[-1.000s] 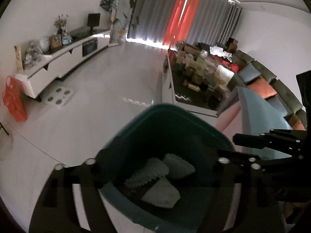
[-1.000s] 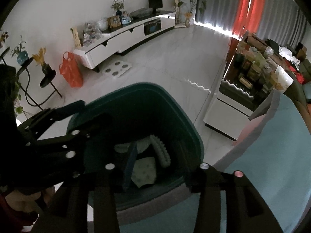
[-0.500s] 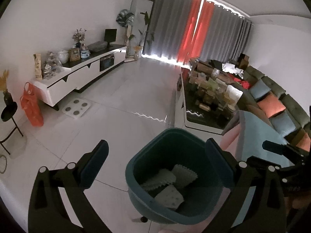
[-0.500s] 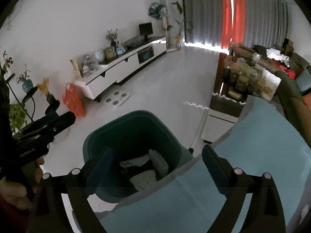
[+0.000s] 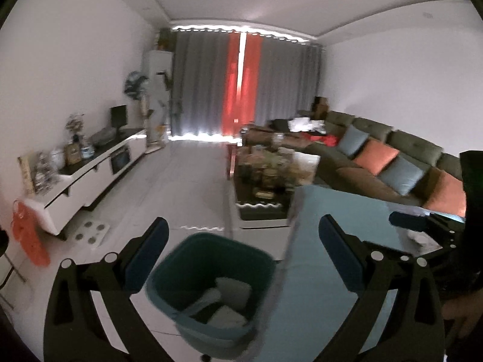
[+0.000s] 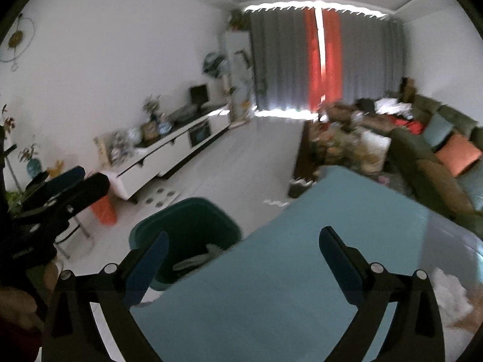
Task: Collect trash
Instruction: 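Move both tools back over the table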
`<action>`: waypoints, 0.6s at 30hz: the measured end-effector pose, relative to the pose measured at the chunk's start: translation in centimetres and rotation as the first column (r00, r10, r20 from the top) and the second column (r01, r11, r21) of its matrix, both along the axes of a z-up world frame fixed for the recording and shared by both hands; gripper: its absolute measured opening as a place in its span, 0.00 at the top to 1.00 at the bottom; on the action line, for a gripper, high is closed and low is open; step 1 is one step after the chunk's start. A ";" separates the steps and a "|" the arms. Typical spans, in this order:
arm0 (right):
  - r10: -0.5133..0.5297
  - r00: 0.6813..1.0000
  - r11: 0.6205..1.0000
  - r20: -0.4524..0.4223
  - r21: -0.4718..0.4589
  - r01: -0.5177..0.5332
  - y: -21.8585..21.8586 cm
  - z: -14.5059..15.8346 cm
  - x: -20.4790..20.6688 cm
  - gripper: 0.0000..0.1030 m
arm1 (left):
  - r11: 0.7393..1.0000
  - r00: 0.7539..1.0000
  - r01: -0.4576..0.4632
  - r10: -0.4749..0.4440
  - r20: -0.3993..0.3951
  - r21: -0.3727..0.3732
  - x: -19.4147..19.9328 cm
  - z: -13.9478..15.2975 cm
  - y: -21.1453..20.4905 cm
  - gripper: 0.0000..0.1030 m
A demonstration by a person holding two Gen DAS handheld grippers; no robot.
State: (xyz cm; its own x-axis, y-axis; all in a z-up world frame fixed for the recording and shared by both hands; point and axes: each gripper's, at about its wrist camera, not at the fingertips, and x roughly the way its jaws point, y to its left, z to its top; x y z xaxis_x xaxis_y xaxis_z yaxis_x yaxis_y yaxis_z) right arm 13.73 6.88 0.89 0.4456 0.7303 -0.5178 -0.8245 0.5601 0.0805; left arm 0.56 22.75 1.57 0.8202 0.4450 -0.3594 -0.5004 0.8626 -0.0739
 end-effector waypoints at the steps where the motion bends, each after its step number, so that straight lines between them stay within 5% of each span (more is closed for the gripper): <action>1: -0.022 1.000 1.000 0.019 0.019 0.022 -1.3 0.3 -0.3 0.06 | 1.000 1.000 0.002 -0.002 0.010 0.007 0.1 0.2 -0.7 0.05; 12: -0.248 0.957 0.965 0.149 0.123 0.231 -11.6 1.6 -2.5 0.06 | 0.972 0.969 0.218 -0.226 0.099 0.081 1.1 2.3 -10.2 0.05; 18: -0.346 0.917 0.936 0.201 0.150 0.320 -15.5 1.1 -4.2 0.06 | 0.948 0.947 0.303 -0.311 0.081 0.095 1.9 2.2 -15.1 0.05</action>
